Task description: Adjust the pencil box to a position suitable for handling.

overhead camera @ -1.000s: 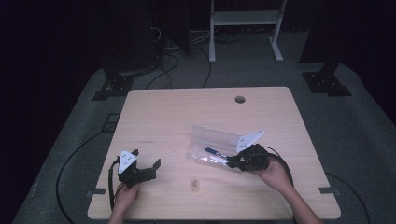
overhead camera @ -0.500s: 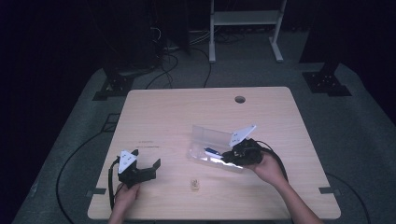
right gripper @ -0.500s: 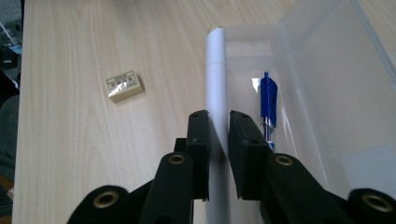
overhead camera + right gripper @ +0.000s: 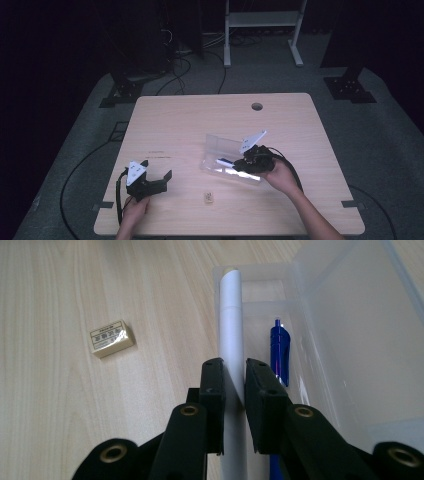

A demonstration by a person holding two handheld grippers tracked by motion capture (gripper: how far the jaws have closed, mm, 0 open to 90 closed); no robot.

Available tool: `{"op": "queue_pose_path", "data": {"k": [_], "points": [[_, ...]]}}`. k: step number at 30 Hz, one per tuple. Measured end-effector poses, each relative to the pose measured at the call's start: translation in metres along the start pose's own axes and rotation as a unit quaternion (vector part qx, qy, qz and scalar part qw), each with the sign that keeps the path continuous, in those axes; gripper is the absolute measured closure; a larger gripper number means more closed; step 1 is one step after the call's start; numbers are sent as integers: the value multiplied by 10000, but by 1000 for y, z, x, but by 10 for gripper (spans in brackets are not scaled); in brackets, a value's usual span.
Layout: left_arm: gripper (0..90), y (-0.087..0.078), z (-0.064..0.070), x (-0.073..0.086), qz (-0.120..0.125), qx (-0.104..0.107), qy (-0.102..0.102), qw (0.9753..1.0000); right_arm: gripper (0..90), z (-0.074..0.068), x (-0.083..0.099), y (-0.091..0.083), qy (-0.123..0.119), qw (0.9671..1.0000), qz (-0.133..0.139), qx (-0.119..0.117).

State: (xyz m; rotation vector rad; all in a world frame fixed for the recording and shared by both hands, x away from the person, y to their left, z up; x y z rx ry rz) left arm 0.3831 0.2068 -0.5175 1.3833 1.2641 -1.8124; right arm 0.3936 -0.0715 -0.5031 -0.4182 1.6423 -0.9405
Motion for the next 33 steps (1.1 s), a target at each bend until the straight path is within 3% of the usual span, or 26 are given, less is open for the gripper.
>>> {"op": "queue_pose_path", "data": {"k": [17, 33], "points": [[0, 0, 0, 0, 2, 3, -1, 10000, 781, 15, 8, 19, 152, 9998, -128, -12], [0, 0, 0, 0, 5, 4, -3, 10000, 781, 21, 17, 37, 244, 9991, -336, -81]]}}
Point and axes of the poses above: each handheld gripper's, and its own axes: y roughly forward along the jaws, x roughly out of its underside, z roughly to its right, the point moved 10 cm from there along y, roughly forward along the jaws
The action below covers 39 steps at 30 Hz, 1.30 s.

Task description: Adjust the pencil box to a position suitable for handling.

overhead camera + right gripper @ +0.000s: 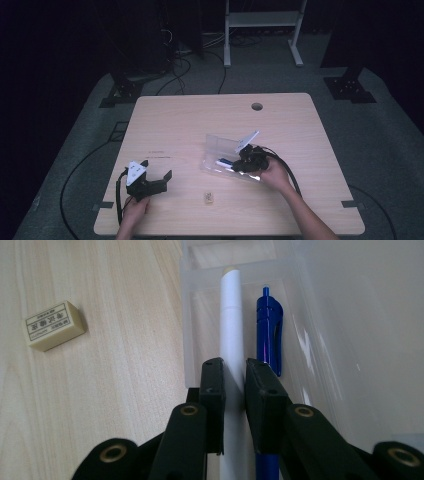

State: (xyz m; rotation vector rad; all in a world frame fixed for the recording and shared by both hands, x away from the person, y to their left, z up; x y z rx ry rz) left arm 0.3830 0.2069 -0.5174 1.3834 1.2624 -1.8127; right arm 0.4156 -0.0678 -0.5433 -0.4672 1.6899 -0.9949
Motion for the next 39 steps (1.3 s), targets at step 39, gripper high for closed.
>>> {"op": "queue_pose_path", "data": {"k": [39], "points": [[0, 0, 0, 0, -2, 1, 4, 10000, 643, -8, -13, -20, 6, 9990, 433, 131]]}}
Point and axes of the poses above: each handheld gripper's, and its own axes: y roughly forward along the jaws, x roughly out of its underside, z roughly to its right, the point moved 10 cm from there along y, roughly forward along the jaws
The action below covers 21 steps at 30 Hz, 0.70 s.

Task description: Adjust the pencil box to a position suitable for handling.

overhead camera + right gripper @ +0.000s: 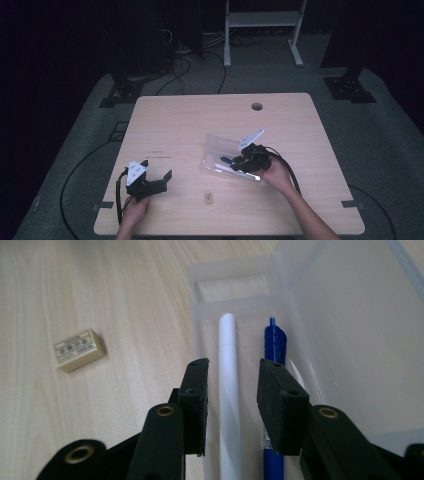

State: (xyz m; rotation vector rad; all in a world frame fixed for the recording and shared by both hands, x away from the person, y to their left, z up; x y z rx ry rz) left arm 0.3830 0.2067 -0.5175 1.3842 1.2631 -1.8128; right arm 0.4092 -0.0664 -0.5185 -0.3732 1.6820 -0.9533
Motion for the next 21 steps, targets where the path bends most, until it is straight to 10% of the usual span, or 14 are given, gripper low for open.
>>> {"op": "queue_pose_path", "data": {"k": [21], "points": [[0, 0, 0, 0, -2, -1, 4, 10000, 526, -58, -15, 9, -473, 9973, 104, -544]]}}
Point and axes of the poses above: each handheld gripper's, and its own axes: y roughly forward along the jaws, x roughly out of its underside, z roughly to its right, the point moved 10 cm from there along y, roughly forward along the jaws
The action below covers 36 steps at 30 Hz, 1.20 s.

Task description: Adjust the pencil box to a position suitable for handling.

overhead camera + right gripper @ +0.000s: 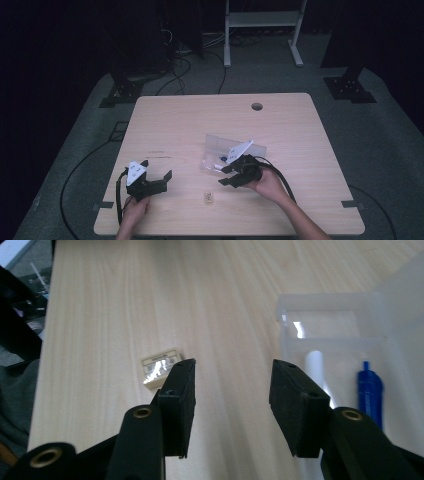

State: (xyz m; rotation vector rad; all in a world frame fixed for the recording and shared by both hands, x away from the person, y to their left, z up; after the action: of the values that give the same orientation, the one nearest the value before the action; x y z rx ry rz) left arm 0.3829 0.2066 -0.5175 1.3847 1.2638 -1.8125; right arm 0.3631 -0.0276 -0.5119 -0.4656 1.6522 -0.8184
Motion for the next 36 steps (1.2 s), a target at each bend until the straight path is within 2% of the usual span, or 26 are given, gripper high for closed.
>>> {"op": "queue_pose_path", "data": {"k": [7, 22, 36], "points": [[0, 0, 0, 0, -2, 3, 5, 10000, 519, -15, 1, 14, -103, 9997, -96, -221], [0, 0, 0, 0, -1, 2, 7, 10000, 502, -33, 0, 34, -211, 9982, -211, -516], [0, 0, 0, 0, 2, -1, -1, 10000, 504, -40, 2, 51, -284, 9971, -341, -620]]}}
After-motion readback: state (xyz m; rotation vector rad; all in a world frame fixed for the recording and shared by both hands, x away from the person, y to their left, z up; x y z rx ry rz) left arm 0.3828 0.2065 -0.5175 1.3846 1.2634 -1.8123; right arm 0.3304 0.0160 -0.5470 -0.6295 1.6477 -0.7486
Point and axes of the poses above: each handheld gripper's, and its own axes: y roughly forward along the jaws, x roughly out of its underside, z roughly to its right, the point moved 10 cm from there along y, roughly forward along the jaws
